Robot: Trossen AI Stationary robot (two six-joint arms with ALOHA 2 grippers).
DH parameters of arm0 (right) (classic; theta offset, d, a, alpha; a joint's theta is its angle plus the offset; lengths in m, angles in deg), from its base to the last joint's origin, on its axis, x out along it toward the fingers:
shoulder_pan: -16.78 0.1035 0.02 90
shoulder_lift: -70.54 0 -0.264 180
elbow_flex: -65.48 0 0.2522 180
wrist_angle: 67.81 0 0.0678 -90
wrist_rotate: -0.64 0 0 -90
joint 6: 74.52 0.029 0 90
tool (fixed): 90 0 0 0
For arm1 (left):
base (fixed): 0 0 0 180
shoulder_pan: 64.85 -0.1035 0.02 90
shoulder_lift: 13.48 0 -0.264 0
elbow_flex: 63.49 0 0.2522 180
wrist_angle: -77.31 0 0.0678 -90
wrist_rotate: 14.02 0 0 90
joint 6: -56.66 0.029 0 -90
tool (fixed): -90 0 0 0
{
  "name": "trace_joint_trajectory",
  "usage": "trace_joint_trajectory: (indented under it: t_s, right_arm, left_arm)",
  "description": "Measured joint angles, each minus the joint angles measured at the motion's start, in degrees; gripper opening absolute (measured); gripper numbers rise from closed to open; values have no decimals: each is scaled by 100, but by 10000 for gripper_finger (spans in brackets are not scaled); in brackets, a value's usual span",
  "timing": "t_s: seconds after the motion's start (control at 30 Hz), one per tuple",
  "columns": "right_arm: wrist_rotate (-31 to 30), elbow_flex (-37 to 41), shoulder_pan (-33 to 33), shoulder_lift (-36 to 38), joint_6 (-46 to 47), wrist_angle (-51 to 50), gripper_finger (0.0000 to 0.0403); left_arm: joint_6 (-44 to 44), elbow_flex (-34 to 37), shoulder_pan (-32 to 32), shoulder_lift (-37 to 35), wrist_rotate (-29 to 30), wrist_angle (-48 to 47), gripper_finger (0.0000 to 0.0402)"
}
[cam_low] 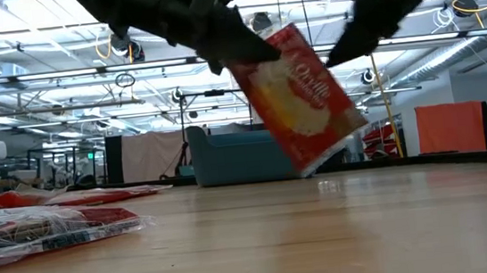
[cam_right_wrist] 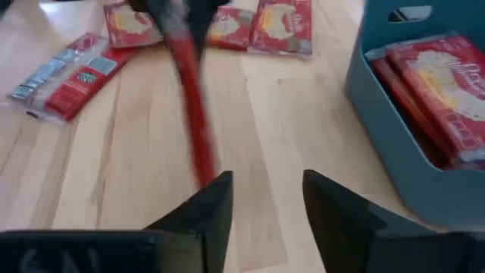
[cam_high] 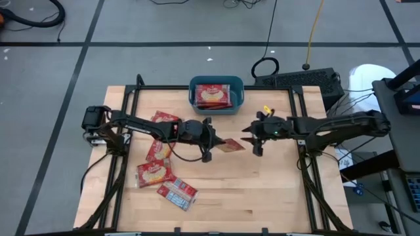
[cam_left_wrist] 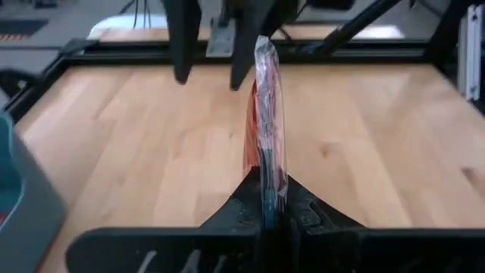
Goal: Sort popcorn bags into baskets
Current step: Put the red popcorn bag into the blue bin
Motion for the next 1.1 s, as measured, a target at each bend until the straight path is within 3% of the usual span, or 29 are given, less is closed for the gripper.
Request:
trace_joint_trajectory:
  t_s: [0.3,0.37,0.5,0.67,0.9,1.1]
  right_arm:
    - [6,1645,70,1046,573,1317,172]
    - [18,2011,125,1042,610,2061,170]
    - [3,2726,211,895,589,3872,170]
    - [-4,3166,263,591,344,5813,169]
    - [-173,2927,276,75,-76,6714,169]
    - [-268,2734,269,-414,-494,7609,169]
  left_arm:
    - [15,48,-125,-608,42,39,5]
    - [18,154,-178,-884,44,-94,4]
    - [107,324,-286,-1230,69,636,6]
    - [100,922,-383,-1341,62,2478,5]
    - [-11,1704,-275,-862,72,5005,4]
    - [116,1828,-92,-334,64,6313,10]
